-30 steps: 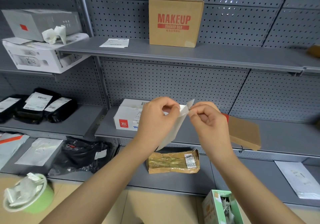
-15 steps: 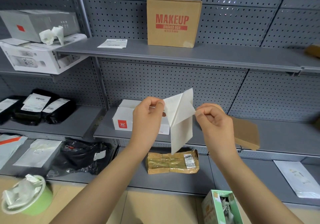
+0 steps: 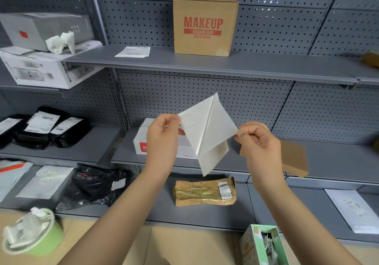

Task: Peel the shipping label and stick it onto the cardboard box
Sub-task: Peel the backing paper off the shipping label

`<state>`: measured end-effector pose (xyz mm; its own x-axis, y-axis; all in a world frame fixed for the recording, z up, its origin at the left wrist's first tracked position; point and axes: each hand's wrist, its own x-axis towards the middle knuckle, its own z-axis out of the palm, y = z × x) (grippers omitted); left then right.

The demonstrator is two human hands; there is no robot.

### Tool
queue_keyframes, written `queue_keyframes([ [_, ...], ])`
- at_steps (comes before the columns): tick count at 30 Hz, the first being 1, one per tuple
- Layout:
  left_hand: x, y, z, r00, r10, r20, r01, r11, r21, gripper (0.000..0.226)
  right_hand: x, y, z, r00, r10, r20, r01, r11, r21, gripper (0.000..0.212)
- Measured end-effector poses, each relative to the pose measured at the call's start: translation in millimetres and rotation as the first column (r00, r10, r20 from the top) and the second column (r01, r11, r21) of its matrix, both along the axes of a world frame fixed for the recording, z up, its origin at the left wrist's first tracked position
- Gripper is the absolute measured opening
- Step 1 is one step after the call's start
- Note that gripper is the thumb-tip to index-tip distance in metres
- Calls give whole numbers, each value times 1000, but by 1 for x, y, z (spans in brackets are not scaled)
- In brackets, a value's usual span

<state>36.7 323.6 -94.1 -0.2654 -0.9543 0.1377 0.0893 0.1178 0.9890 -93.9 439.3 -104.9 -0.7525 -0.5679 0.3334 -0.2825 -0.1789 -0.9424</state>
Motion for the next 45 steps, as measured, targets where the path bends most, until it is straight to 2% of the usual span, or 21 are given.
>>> queue_keyframes([
  [7, 2, -1, 2, 1000, 26, 1, -26, 999, 30, 17, -2, 2, 0, 998, -23, 65, 23, 1000, 1, 12],
  [13, 4, 0, 4, 999, 52, 13, -52, 997, 48, 18, -6, 4, 0, 998, -36, 56, 36, 999, 4, 8],
  [25, 7, -10, -1, 996, 78, -48, -72, 991, 115, 17, -16, 5, -3, 992, -85, 89, 85, 996, 9, 10],
  [31, 10, -15, -2, 993, 102, -60, -94, 989, 116, 21, -20, 6, -5, 987, -128, 97, 128, 992, 4, 21],
  [45, 18, -21, -2, 979, 158, -132, -137, 978, 155, 19, -25, 9, -6, 969, -180, 167, 182, 983, 2, 17],
])
